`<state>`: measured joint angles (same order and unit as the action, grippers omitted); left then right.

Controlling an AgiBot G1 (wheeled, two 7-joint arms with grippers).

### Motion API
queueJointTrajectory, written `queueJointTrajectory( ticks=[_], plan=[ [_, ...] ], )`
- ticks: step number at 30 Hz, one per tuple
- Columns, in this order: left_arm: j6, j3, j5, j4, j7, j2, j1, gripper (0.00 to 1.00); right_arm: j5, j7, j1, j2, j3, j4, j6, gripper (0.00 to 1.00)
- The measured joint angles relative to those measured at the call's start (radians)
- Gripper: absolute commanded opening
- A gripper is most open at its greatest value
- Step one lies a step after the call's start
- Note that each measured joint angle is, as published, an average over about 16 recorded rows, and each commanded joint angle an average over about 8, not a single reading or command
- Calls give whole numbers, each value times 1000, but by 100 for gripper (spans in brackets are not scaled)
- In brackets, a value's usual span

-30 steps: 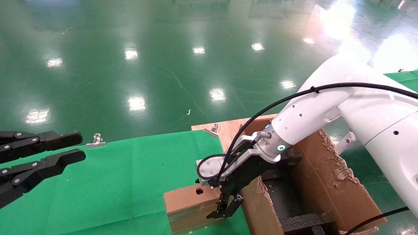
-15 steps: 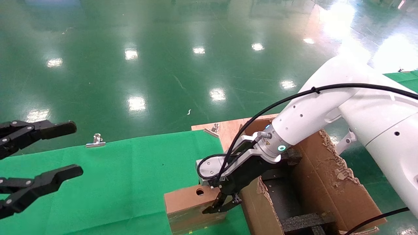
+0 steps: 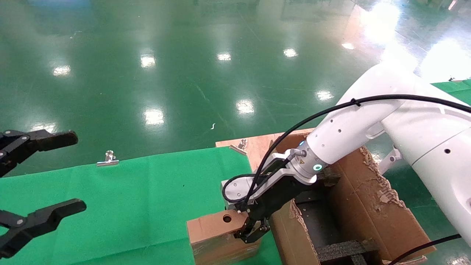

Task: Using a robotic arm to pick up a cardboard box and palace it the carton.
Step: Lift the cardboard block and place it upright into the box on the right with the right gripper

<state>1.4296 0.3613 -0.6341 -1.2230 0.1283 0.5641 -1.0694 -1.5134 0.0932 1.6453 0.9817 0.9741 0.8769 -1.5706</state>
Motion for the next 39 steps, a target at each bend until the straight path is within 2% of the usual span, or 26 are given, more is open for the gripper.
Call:
queueJointTrajectory(
  ticks=[8,16,24,31,39],
  plan=[
    [0,0,0,0,0,0,0,100,50,24,74,-25,-18,-32,-1,0],
    [0,0,0,0,0,0,0,100,118,35,228,-66,-13,-83,-14,0],
    [0,0,0,0,0,0,0,100,169,28,373,-122,39,-127,-18,0],
    [0,0,0,0,0,0,0,100,192,44,457,-214,103,-131,-18,0],
    [0,0,0,0,0,0,0,100,177,109,532,-391,182,-63,-16,0]
  ],
)
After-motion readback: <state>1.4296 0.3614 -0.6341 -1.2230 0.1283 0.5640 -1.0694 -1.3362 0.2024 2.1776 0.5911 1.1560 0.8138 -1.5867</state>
